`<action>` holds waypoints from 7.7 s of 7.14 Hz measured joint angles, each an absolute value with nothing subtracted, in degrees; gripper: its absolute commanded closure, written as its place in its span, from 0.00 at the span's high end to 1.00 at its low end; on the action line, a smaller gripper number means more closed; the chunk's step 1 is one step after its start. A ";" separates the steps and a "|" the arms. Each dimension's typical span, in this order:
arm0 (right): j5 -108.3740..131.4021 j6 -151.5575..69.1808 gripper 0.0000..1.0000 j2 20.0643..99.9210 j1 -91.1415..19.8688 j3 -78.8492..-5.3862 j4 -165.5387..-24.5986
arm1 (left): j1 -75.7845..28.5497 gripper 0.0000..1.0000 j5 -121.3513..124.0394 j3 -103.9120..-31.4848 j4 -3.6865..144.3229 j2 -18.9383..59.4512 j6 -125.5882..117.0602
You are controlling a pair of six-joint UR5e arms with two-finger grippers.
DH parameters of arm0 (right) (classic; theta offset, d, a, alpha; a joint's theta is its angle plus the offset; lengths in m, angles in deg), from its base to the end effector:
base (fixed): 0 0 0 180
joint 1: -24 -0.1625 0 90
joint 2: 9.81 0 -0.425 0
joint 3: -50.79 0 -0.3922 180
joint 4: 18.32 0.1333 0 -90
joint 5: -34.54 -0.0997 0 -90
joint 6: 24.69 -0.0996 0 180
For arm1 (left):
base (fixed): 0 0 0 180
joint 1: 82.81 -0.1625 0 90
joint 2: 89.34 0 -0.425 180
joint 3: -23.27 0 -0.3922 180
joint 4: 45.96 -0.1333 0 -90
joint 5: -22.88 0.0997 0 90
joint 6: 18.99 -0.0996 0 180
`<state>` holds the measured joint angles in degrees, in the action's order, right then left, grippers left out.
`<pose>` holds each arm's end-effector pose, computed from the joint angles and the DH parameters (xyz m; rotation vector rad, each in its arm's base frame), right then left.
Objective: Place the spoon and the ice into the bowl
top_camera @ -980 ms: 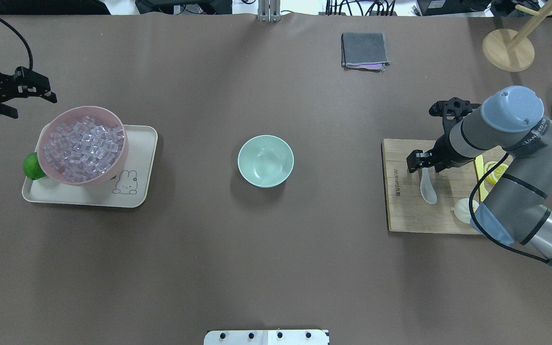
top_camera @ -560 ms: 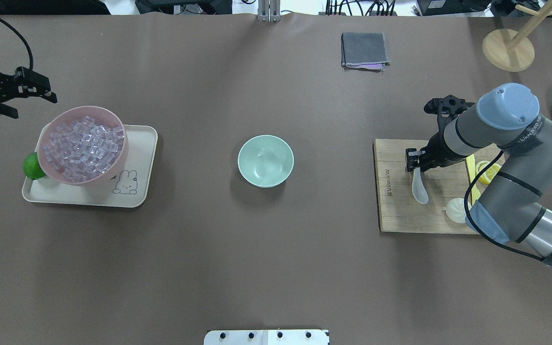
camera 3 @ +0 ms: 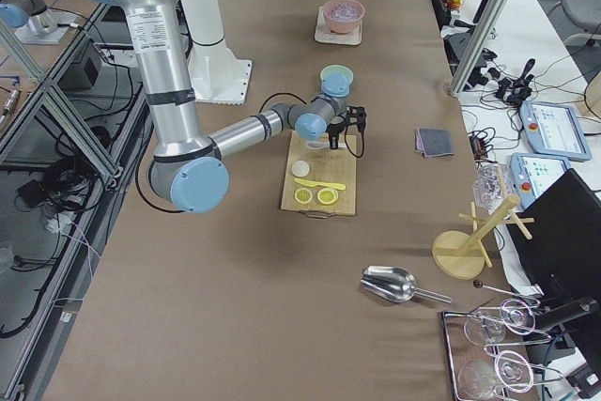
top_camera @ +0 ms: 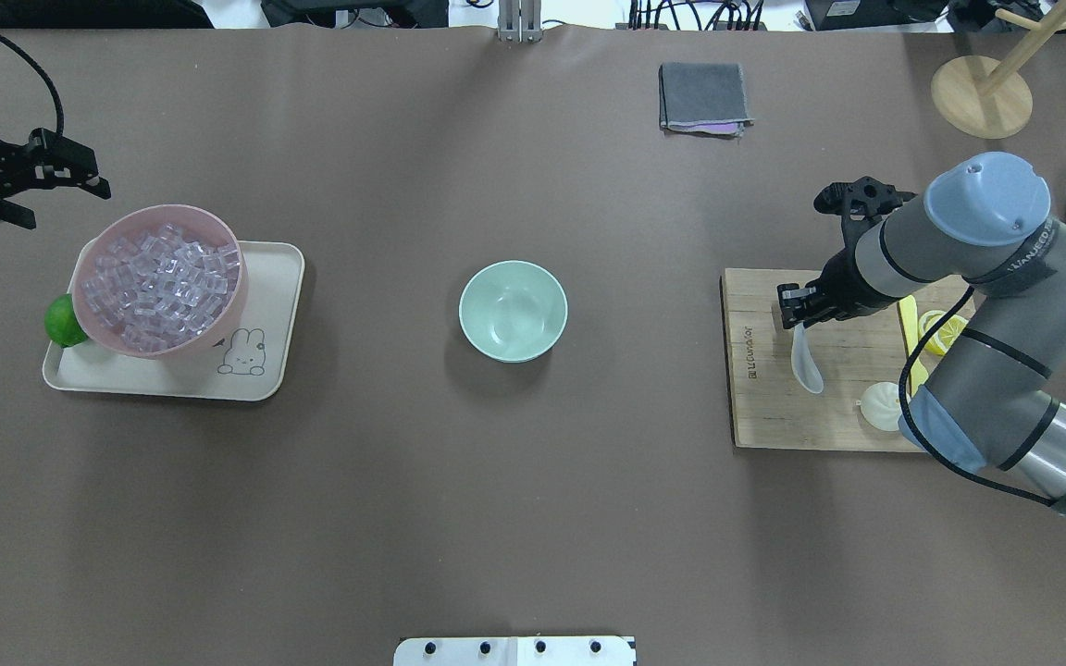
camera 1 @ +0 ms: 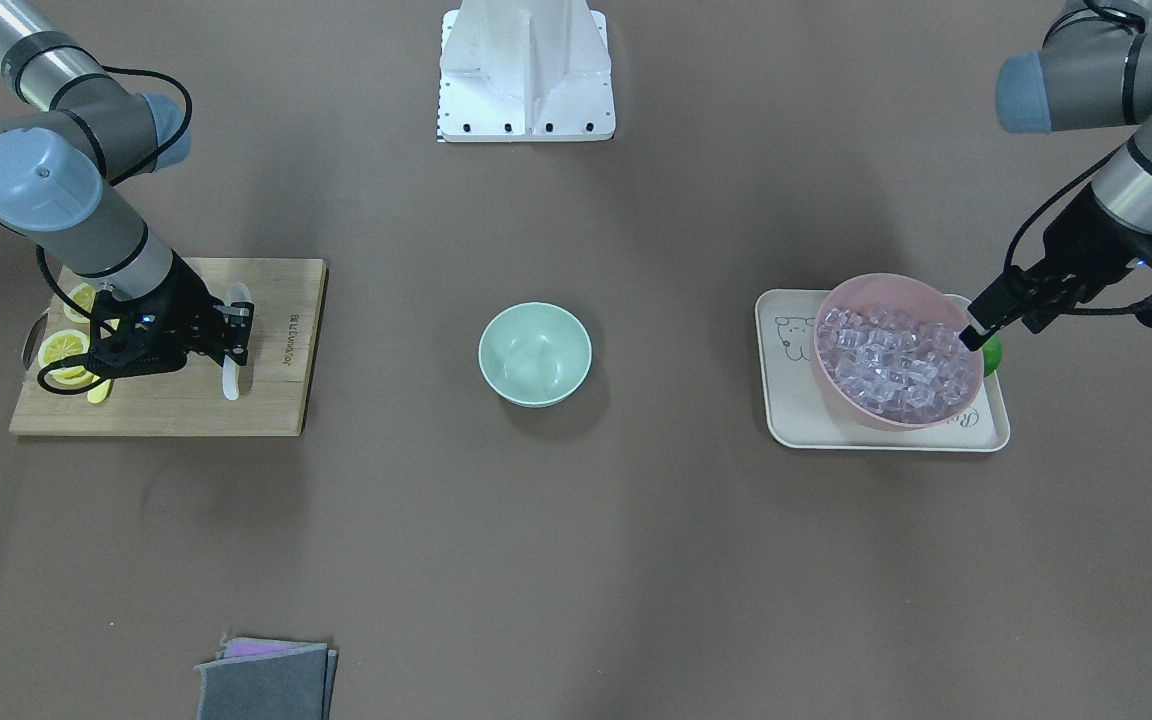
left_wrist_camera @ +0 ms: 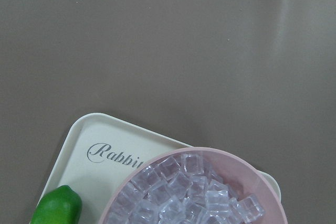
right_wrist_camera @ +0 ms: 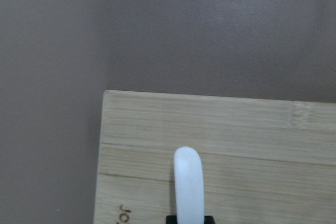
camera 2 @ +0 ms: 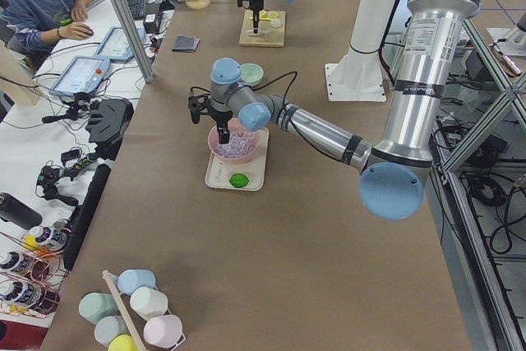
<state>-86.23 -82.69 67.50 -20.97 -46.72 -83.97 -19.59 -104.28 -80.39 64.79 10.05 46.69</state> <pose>-0.3610 -0.4770 0.4327 0.0730 -0.9089 0.0018 0.1857 -0.5303 0.4165 0.0650 0.9621 -0.3783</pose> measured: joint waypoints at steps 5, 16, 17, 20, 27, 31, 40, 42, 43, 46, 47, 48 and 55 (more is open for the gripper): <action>-82.31 -101.47 0.00 53.42 -18.83 -46.32 -91.15 | -25.73 0.85 -96.61 -80.12 57.92 13.27 51.17; -58.06 -134.78 0.46 35.79 -7.87 -33.03 -91.49 | -31.82 0.71 -88.81 -79.75 53.40 13.85 53.77; -57.19 -135.39 0.99 35.65 -7.62 -32.93 -91.49 | -31.91 0.71 -88.23 -79.65 52.69 14.04 53.76; -57.02 -133.34 1.00 35.68 -7.69 -33.50 -91.55 | -32.13 0.70 -87.72 -78.55 52.15 14.29 53.70; -67.13 -123.90 1.00 44.04 -13.69 -43.00 -91.97 | -32.97 0.00 -85.24 -76.60 51.75 15.29 53.24; -70.44 -121.14 1.00 48.08 -16.25 -47.04 -91.99 | -32.90 0.00 -85.39 -81.22 40.79 21.31 53.10; -82.44 -82.85 1.00 73.86 -34.37 -56.73 -91.53 | -48.43 0.99 -86.35 -70.40 48.12 46.35 63.50; -83.17 -81.71 1.00 74.87 -35.73 -56.85 -91.38 | -48.81 0.99 -86.36 -68.31 54.42 46.18 63.72; -83.22 -81.63 1.00 75.06 -35.95 -56.85 -91.37 | -48.52 0.99 -86.32 -68.41 55.05 46.10 63.74; -83.76 -77.12 1.00 76.55 -37.60 -56.73 -91.44 | -45.09 0.99 -86.28 -76.12 51.00 38.36 58.17; -85.01 -72.97 1.00 77.55 -39.26 -56.52 -91.51 | -43.14 0.99 -86.23 -79.67 46.08 35.67 51.67; -86.93 -68.13 1.00 78.66 -41.53 -56.22 -91.65 | -40.90 0.99 -86.23 -83.40 41.81 32.55 44.10; -96.50 -40.04 1.00 80.82 -57.85 -46.14 -92.19 | -7.21 0.99 -100.88 -92.32 39.99 0.57 -14.93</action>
